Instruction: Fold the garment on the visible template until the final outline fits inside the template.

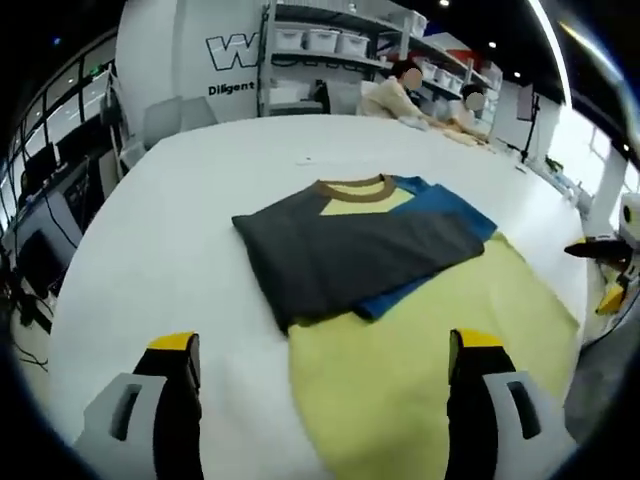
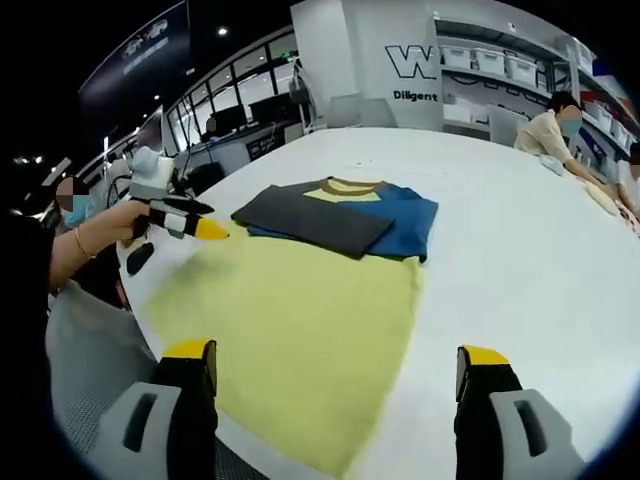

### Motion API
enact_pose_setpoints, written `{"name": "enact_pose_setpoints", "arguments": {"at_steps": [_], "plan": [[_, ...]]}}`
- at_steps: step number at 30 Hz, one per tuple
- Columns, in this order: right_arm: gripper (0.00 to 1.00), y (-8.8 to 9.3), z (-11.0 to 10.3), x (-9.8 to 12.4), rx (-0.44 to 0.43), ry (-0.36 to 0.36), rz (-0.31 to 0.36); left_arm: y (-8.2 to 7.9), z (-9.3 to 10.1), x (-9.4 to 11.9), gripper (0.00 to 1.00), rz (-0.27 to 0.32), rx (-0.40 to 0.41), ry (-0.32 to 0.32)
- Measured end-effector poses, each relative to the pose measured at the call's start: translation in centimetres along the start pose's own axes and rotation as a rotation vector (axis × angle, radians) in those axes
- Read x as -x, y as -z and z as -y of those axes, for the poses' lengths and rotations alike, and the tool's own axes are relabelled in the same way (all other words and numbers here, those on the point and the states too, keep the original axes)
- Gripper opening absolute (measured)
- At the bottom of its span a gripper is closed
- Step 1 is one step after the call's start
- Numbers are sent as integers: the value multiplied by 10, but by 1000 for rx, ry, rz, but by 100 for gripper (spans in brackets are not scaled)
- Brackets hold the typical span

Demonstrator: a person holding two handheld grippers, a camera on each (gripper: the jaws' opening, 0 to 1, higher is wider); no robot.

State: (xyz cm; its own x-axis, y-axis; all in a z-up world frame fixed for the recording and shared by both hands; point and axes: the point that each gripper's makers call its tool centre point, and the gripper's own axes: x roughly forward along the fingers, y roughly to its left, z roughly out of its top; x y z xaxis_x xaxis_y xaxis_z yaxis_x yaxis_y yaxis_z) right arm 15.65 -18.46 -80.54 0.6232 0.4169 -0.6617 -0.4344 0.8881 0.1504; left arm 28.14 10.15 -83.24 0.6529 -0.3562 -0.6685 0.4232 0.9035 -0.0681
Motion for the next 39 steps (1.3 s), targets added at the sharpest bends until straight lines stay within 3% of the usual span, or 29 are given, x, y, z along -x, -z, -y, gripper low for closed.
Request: {"name": "enact_pose_setpoints", "arguments": {"at_steps": [3, 6, 14, 19, 22, 27, 31, 35, 39], "plan": [[99, 3, -3, 0, 0, -4, -10, 2, 3, 5, 99, -9, -5, 8], [99, 7, -7, 2, 15, -11, -25, 11, 11, 18, 99, -31, -44, 23], [98, 23, -16, 3, 37, -33, -90, 33, 17, 33, 99, -79, -55, 36], [87, 33, -21, 4, 76, -36, -147, 46, 25, 46, 98, -109, -70, 55], [87, 38, -22, 3, 71, -38, -169, 57, 34, 54, 96, -145, -63, 90], [82, 43, -23, 4, 69, -36, -189, 62, 36, 64, 92, -166, -95, 87], [81, 46, -21, 5, 62, -26, -199, 72, 36, 72, 90, -202, -87, 77], [76, 53, -19, 6, 45, -14, -228, 97, 34, 80, 85, -306, -66, 59], [72, 61, -19, 6, 52, -3, -262, 104, 34, 84, 80, -296, -6, 47]]}}
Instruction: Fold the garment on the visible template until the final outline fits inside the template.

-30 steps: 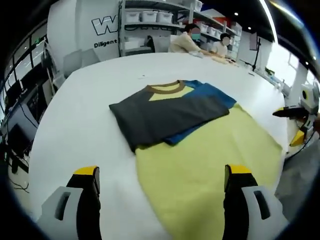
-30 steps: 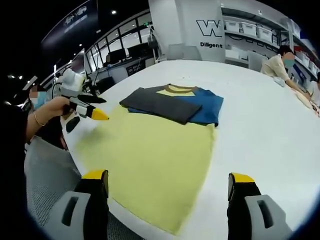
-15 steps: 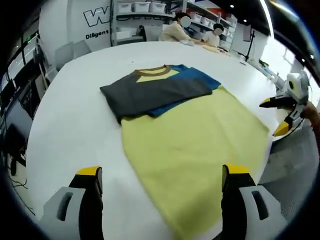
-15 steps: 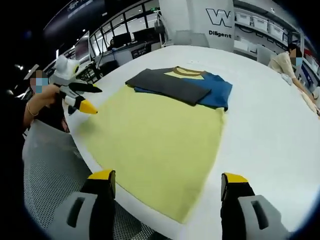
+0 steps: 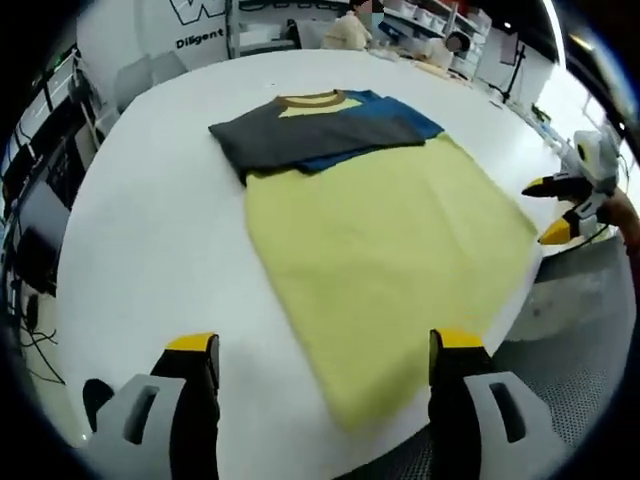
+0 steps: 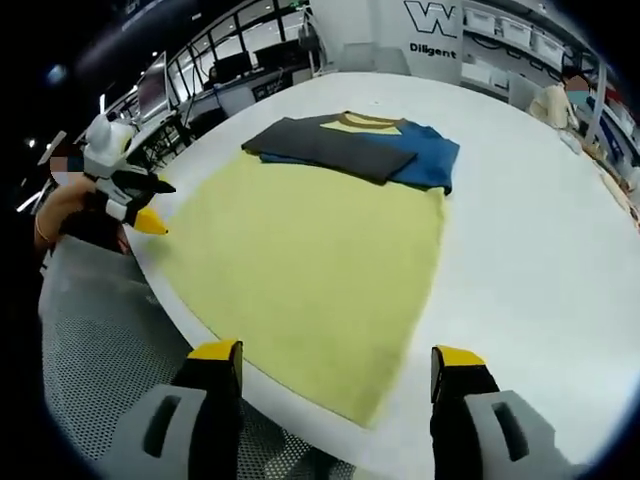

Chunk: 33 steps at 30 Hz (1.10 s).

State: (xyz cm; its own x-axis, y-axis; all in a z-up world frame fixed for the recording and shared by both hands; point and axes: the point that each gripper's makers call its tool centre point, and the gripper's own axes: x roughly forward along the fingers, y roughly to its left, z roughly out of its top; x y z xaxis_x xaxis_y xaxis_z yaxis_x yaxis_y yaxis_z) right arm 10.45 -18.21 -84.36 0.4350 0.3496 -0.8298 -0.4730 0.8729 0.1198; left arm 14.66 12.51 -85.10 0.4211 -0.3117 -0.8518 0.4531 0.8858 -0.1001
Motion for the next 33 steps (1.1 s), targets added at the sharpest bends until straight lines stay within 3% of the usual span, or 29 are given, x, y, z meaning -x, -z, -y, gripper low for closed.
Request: {"name": "enact_pose_setpoints", "arguments": {"at_steps": [3, 12, 19, 23, 27, 33], "plan": [[65, 7, 4, -2, 3, 20, -33, 14, 6, 3, 74, -44, 16, 8], [51, 19, 9, -3, -39, 37, -81, 37, 11, 8, 55, -70, 105, 2], [36, 29, 14, -5, -41, 66, -119, 39, 11, 11, 39, -69, 125, -8], [31, 29, 17, -3, -60, 74, -113, 40, 17, 9, 36, -71, 130, 5], [23, 32, 19, -4, -67, 81, -123, 41, 17, 10, 32, -78, 122, -17], [18, 36, 20, -4, -70, 88, -136, 45, 12, 10, 16, -86, 94, -64]]}}
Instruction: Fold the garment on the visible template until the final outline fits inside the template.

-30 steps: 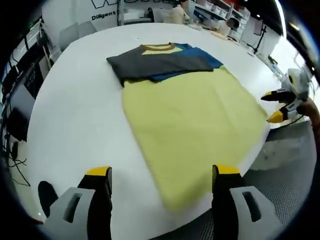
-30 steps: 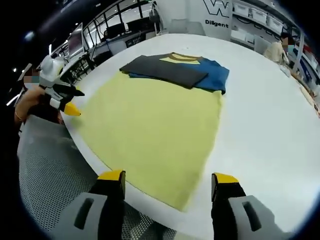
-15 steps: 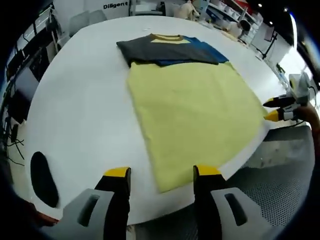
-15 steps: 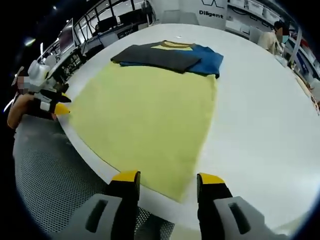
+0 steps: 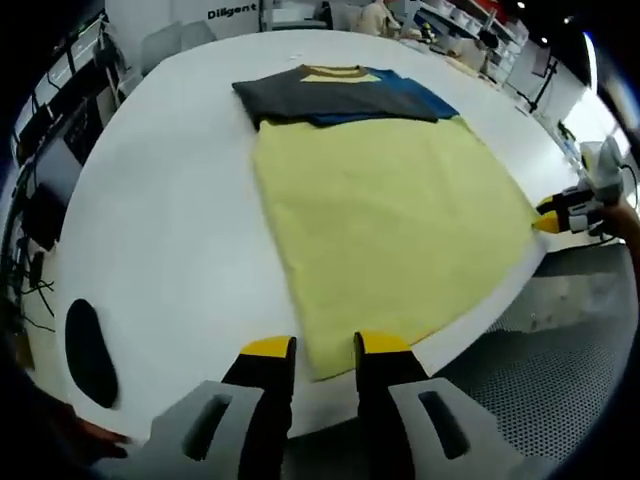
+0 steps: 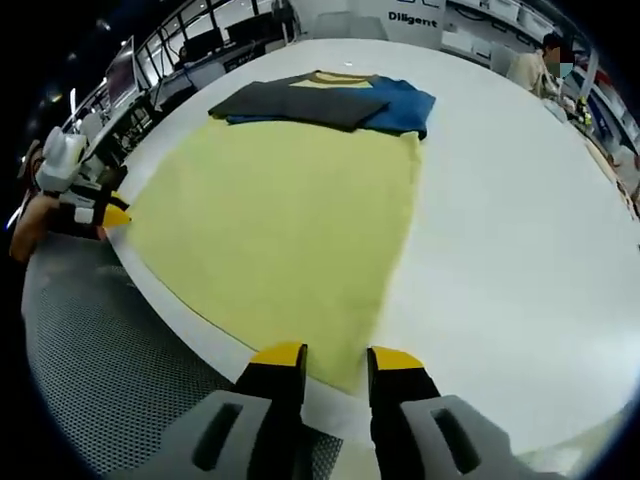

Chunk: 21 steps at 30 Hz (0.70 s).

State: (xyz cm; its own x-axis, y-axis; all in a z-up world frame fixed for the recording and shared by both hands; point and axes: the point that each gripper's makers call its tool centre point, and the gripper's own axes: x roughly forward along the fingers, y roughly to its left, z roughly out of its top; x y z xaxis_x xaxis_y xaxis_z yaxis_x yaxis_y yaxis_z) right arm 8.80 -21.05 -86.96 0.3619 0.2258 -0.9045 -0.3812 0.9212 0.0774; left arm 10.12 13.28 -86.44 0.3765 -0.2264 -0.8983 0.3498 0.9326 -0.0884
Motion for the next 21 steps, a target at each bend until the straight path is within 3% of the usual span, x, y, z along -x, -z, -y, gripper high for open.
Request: {"name": "enact_pose_setpoints", "arguments": {"at_steps": [3, 10, 21], "plan": [[15, 0, 1, 0, 1, 3, 0, 0, 5, -1, 11, 5, 21, 25], [0, 2, 5, -1, -10, 17, -18, 3, -2, -1, 3, -5, 65, 10], [0, 5, 4, 1, 12, 7, -46, 5, 0, -1, 1, -26, 46, 21]]}}
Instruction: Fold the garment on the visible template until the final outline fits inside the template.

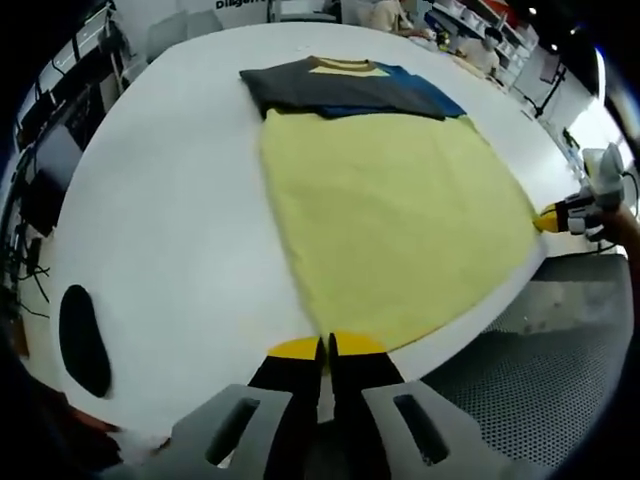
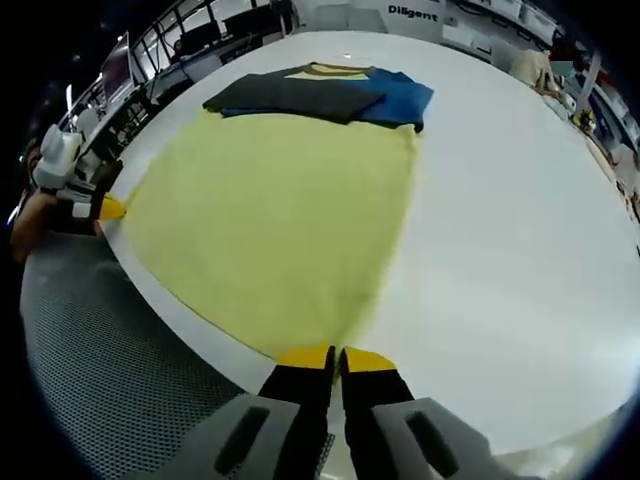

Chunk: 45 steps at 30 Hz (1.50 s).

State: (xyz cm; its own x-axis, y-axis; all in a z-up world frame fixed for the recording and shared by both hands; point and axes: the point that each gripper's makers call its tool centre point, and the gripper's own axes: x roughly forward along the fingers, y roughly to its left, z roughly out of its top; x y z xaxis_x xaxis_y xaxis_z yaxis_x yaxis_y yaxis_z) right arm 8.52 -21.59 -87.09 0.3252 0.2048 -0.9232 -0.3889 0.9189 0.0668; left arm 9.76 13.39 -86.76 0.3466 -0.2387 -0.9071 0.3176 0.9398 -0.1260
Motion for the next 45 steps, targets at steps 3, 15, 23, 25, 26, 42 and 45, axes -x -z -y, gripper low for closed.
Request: {"name": "enact_pose_setpoints", "arguments": {"at_steps": [3, 15, 23, 25, 26, 42, 45], "plan": [[0, 2, -1, 1, 2, -4, -11, 3, 1, 1, 1, -13, -5, 7], [0, 15, -4, 10, 18, -13, -81, 17, 10, 6, 1, -86, -58, 42], [0, 22, -6, 12, 35, -15, -118, 24, 13, 8, 1, -126, -69, 76], [0, 22, -7, 12, 35, -15, -121, 25, 14, 8, 1, -128, -68, 77], [0, 23, -7, 13, 37, -14, -126, 27, 15, 9, 1, -135, -69, 81], [0, 26, -10, 21, 59, -21, -156, 31, 17, 14, 1, -163, -60, 82], [0, 21, -9, 26, 62, -21, -145, 26, 17, 20, 1, -149, -48, 87]]}}
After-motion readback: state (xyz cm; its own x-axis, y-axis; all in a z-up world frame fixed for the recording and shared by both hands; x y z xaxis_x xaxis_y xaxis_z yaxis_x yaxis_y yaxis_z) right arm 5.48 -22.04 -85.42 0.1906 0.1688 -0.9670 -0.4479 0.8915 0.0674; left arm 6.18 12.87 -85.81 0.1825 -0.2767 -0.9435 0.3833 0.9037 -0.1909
